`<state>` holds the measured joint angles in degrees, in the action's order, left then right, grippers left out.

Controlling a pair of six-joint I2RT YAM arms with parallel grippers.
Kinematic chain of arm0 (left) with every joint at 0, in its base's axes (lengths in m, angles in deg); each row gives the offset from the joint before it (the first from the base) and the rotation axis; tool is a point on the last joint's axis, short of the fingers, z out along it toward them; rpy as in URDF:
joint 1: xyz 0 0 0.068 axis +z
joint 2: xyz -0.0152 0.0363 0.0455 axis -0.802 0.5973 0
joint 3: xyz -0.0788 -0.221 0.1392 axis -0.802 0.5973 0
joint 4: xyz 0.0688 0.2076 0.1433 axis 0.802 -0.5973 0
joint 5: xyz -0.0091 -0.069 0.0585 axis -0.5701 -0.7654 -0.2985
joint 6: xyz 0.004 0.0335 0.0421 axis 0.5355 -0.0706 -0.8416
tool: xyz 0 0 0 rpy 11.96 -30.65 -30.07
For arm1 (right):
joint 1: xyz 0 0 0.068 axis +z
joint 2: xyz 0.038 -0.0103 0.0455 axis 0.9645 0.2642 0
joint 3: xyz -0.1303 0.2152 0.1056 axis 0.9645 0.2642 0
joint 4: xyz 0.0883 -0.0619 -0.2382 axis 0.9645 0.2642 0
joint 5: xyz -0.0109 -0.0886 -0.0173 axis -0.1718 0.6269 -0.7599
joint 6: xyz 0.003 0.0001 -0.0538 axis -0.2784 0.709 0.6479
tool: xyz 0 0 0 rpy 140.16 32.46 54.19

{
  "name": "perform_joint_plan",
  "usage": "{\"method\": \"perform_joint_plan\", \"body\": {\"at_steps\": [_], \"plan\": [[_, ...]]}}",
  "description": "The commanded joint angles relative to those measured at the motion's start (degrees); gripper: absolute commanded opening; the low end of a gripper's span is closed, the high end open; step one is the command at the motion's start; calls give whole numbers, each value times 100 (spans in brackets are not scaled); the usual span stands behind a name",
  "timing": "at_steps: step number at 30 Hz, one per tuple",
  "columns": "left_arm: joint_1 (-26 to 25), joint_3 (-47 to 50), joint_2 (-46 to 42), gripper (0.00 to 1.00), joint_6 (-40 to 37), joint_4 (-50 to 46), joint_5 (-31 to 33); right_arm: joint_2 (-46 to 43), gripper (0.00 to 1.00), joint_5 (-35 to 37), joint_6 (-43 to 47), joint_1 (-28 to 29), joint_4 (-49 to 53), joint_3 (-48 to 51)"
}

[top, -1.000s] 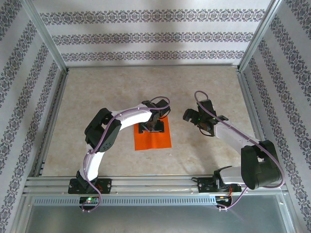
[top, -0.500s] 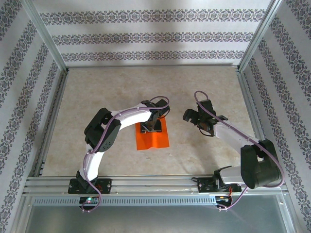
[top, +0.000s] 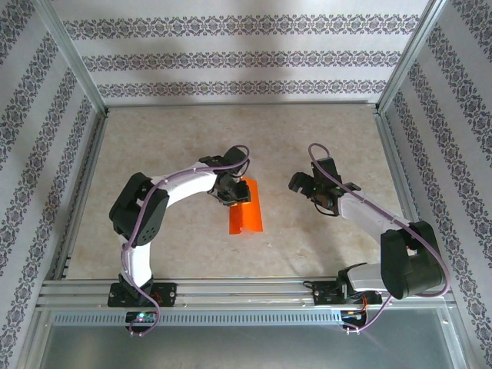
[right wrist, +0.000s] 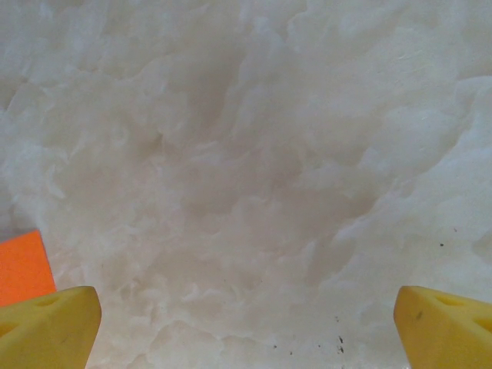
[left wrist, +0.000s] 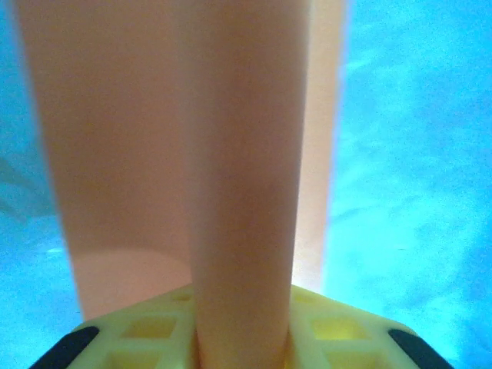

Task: Fold a paper plane with a square sheet of paper (pick it up from the middle)
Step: First fold the square sheet of paper in half at the center of the table.

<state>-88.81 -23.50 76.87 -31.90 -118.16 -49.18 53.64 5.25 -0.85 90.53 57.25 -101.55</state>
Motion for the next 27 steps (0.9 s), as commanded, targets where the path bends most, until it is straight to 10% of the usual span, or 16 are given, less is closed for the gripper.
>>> {"method": "perform_joint_plan", "body": {"at_steps": [1,20,27], "plan": [[124,53,-468,25,-172,651,-696,-21,98,-51,-110,-39,-93,-48],[314,157,-131,25,-68,1587,-1432,-158,98,-983,-306,-179,-823,349],[353,254,225,23,-166,1548,-1251,-19,81,-2208,-281,-158,-1862,649]]}}
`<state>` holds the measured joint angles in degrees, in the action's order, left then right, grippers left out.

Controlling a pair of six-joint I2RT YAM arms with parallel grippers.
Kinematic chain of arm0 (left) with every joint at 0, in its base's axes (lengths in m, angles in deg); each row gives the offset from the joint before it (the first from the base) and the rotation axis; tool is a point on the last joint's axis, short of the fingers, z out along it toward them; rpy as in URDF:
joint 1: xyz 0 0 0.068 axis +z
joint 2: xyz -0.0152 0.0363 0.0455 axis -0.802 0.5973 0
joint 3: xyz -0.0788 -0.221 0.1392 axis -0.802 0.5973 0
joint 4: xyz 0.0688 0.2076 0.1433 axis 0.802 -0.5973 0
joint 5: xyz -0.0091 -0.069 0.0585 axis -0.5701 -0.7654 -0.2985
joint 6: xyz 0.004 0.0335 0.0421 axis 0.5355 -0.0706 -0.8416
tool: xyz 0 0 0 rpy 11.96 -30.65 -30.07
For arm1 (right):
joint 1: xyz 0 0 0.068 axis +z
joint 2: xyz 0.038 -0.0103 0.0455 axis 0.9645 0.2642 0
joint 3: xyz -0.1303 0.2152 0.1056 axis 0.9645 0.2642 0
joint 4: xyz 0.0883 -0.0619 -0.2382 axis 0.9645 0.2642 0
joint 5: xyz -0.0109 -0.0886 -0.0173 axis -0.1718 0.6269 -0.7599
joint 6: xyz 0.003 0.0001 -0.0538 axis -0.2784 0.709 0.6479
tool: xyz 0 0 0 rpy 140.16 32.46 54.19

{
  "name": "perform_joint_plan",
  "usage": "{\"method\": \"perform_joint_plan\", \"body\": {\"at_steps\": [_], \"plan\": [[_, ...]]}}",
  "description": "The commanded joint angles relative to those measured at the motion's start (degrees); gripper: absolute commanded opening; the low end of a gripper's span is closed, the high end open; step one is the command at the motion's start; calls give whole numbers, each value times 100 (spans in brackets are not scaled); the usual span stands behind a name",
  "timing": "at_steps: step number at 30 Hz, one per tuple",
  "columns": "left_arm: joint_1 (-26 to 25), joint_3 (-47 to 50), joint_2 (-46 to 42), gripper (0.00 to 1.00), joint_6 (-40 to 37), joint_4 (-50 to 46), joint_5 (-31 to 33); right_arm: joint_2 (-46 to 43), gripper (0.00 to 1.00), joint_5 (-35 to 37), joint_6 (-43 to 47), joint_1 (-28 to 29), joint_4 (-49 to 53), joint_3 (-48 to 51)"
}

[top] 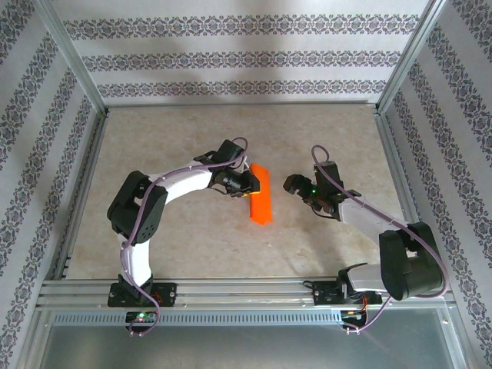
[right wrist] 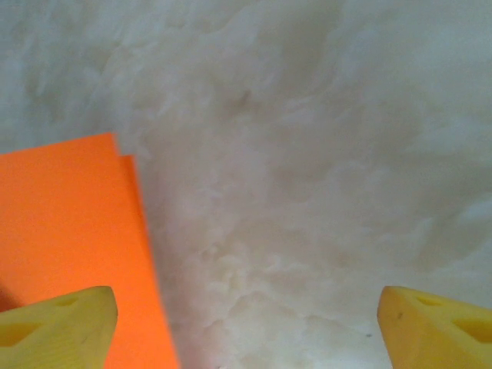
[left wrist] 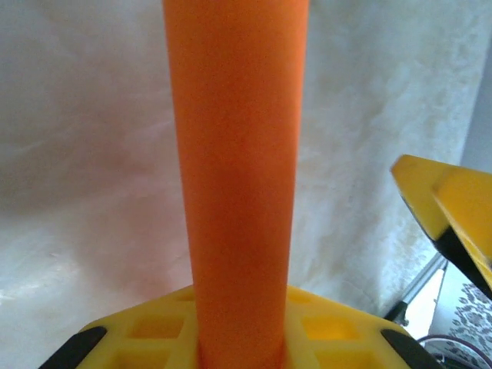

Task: Fold a paper plane with a square sheet of paper (pick it up from the middle)
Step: First fold the square sheet of paper in half at the center of the table.

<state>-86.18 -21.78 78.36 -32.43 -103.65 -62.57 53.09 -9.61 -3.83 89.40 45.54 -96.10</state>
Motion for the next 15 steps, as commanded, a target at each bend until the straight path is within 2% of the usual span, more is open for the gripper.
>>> {"method": "perform_joint_plan", "body": {"at_steps": [1,5,10,15], "plan": [[104,111,118,22,-136,98,108,99,74,-882,19,-33,-882,144],[123,217,203,20,-232,42,235,443,56,-1345,21,147,-1207,70],[142,290,266,18,-353,-17,319,1125,33,-1581,-23,556,-1209,-290],[166,334,335,18,-461,-72,383,1770,21,-1668,-184,835,-1269,-604]]}}
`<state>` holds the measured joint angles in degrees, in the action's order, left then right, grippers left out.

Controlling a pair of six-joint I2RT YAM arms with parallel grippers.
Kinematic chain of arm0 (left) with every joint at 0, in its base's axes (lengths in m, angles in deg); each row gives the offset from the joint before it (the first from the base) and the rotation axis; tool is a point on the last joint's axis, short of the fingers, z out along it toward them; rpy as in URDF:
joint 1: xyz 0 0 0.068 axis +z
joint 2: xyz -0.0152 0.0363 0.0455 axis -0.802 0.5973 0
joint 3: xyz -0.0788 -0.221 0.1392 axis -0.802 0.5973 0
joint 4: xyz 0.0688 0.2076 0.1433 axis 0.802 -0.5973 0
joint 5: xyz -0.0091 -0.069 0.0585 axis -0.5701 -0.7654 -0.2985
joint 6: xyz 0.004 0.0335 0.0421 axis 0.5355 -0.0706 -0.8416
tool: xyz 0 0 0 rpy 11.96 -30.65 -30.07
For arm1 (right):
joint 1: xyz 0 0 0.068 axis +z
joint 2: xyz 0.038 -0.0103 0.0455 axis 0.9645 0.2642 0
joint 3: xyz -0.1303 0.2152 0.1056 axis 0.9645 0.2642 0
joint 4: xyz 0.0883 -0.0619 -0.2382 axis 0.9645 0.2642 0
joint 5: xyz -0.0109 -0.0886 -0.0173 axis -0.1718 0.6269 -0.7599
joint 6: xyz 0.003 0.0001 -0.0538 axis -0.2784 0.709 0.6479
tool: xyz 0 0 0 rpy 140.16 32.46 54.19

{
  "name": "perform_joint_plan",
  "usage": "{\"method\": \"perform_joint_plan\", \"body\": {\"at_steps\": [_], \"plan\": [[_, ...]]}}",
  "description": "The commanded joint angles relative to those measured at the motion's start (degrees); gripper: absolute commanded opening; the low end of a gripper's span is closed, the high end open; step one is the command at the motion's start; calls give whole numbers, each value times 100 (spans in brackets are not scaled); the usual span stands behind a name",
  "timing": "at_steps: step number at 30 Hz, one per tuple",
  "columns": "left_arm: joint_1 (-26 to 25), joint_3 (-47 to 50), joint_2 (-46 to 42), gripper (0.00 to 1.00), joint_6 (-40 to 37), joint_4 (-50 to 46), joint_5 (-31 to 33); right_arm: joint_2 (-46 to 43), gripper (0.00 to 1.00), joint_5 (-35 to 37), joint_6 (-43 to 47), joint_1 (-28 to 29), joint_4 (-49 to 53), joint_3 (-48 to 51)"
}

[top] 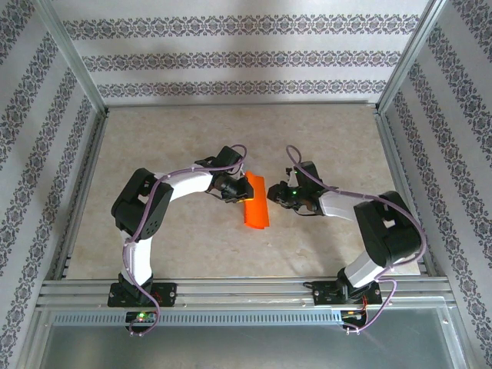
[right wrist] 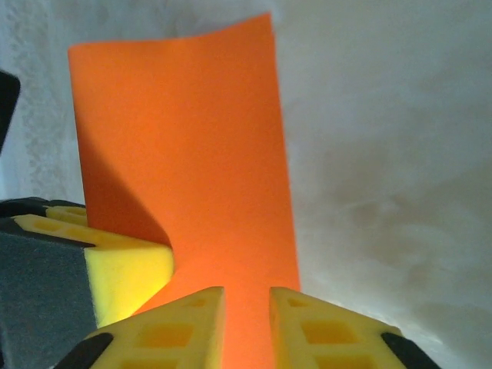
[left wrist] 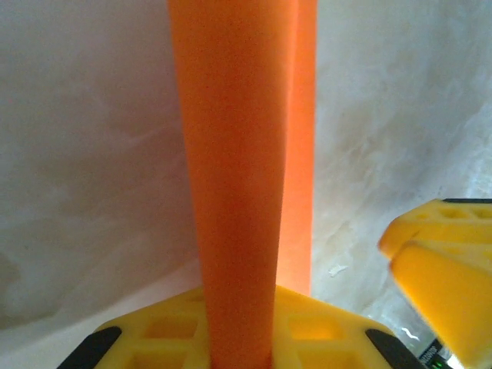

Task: Fold a paper plane with a square sheet of paper (pick it up from the middle)
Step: First fold the square sheet of paper in half at the center of the table, then hold the square sheet of paper at the center of the table.

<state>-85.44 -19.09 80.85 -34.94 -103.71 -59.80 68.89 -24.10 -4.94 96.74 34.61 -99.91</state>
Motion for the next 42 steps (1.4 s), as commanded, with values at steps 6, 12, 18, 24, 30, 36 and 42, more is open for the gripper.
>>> {"method": "perform_joint_plan", "body": {"at_steps": [6,12,18,24,30,36,42], "plan": [[100,56,96,18,-322,-162,134,621,16,-201,-169,266,-138,-417],[100,40,88,20,-351,-219,165,786,15,176,-262,394,264,-468],[99,85,-123,32,-67,-373,393,878,15,430,-416,465,403,-347],[89,5,-437,49,417,-1001,612,912,15,485,-532,535,402,-321],[13,14,-417,62,372,-923,457,962,15,423,-619,545,308,-333],[-49,-244,-50,60,73,-1383,779,945,17,200,-751,497,107,-308],[-49,-268,109,49,-43,-1407,827,677,24,30,-819,381,23,-290]]}}
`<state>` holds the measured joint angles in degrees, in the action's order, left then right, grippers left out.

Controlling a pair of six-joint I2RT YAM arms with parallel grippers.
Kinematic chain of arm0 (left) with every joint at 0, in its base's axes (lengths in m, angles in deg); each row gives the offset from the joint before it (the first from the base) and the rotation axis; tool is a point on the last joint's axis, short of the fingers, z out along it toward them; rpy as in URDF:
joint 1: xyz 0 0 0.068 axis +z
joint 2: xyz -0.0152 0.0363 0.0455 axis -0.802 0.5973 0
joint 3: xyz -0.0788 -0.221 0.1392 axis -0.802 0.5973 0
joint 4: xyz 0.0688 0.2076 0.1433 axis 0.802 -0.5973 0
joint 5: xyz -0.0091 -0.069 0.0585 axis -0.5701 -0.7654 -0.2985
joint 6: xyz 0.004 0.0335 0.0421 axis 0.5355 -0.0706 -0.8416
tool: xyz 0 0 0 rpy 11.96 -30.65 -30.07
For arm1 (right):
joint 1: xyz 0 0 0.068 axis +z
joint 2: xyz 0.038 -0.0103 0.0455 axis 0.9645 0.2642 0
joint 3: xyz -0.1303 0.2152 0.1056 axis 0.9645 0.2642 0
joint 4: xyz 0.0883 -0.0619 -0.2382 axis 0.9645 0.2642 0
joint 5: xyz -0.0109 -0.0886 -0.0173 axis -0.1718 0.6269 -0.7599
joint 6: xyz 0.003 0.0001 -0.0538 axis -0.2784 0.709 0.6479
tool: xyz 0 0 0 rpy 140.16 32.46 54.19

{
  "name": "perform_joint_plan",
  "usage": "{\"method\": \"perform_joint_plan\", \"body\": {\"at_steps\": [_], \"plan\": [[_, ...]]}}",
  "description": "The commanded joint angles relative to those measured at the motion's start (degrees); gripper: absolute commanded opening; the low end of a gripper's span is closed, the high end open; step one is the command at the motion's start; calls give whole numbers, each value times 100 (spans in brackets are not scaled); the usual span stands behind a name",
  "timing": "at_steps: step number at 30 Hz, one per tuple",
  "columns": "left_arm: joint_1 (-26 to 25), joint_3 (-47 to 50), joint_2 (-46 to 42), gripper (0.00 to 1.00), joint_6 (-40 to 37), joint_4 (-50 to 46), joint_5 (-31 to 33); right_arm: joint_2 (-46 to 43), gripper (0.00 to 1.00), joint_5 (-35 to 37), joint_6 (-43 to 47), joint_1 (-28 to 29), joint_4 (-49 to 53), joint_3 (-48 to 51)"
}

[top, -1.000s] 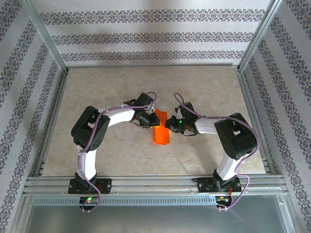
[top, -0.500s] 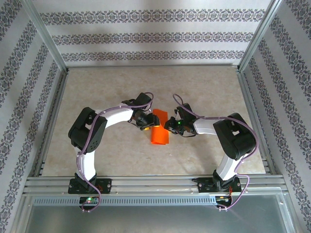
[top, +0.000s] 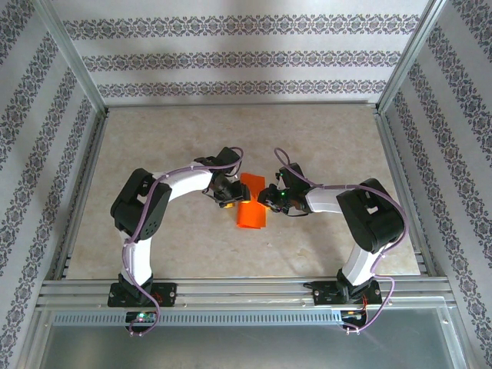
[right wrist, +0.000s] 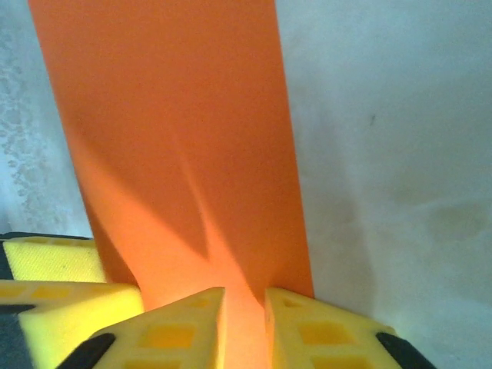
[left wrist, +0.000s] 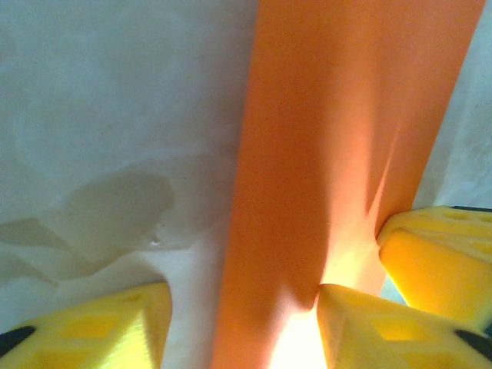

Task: Fold a paper plane with a square sheet of paper (pick it up from the middle)
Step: Hold the square sheet of paper at the center of the table.

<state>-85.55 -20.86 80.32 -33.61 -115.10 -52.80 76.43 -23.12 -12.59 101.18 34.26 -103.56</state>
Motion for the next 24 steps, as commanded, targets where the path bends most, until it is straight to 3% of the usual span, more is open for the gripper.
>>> {"method": "perform_joint_plan", "body": {"at_steps": [1,10,24], "plan": [[-37,-99,191,46,-197,-279,178,-172,26,-96,-66,-90,44,83],[-30,-156,392,31,-558,-590,555,-1252,40,458,150,-476,235,528],[-31,-37,474,30,31,-415,708,-1685,42,849,110,-863,367,1063]]}}
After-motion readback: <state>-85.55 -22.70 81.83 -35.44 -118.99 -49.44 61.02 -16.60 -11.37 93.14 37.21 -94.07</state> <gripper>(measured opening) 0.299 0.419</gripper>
